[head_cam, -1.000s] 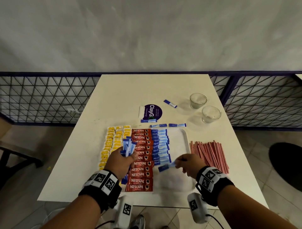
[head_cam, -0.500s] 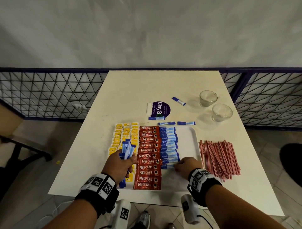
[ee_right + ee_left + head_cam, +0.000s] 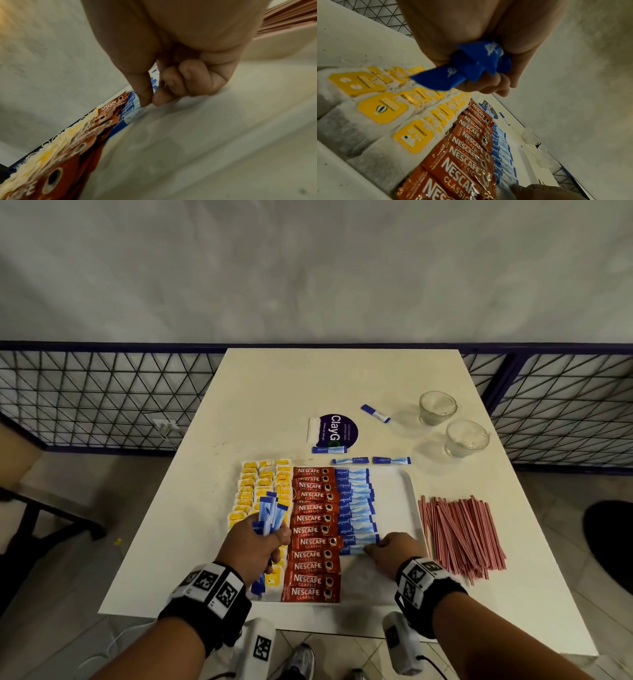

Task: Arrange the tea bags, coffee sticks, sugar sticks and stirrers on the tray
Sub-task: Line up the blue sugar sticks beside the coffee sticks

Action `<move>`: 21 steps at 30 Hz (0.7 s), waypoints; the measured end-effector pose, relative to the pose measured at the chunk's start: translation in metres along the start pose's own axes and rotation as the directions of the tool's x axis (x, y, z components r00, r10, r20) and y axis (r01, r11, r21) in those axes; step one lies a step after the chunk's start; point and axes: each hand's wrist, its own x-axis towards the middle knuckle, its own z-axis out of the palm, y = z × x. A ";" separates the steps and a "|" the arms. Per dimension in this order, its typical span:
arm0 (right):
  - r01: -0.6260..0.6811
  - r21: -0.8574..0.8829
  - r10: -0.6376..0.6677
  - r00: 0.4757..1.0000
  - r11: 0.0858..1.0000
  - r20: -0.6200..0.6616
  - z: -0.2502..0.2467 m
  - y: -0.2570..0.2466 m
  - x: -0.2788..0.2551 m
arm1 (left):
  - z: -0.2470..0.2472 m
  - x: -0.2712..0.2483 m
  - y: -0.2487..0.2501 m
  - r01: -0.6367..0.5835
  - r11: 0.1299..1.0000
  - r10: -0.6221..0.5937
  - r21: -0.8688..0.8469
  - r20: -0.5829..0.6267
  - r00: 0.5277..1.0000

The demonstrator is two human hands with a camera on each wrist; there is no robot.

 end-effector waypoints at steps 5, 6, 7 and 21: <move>0.137 0.050 -0.131 0.985 0.989 -0.108 -0.023 -0.008 -0.015 | 0.003 -0.003 0.003 -0.003 1.000 0.005 -0.016 0.114 0.993; 0.219 0.097 -0.205 0.969 0.971 -0.135 -0.030 -0.015 -0.021 | 0.005 -0.005 0.004 -0.003 1.000 0.006 -0.016 0.158 0.987; 0.311 0.177 -0.288 0.946 0.934 -0.146 -0.036 -0.024 -0.027 | 0.008 -0.006 0.006 -0.005 1.000 0.007 -0.009 0.202 0.979; 0.541 0.522 -0.486 0.836 0.659 -0.253 -0.065 -0.048 -0.052 | 0.029 -0.009 0.031 -0.065 0.986 0.006 0.153 0.357 0.934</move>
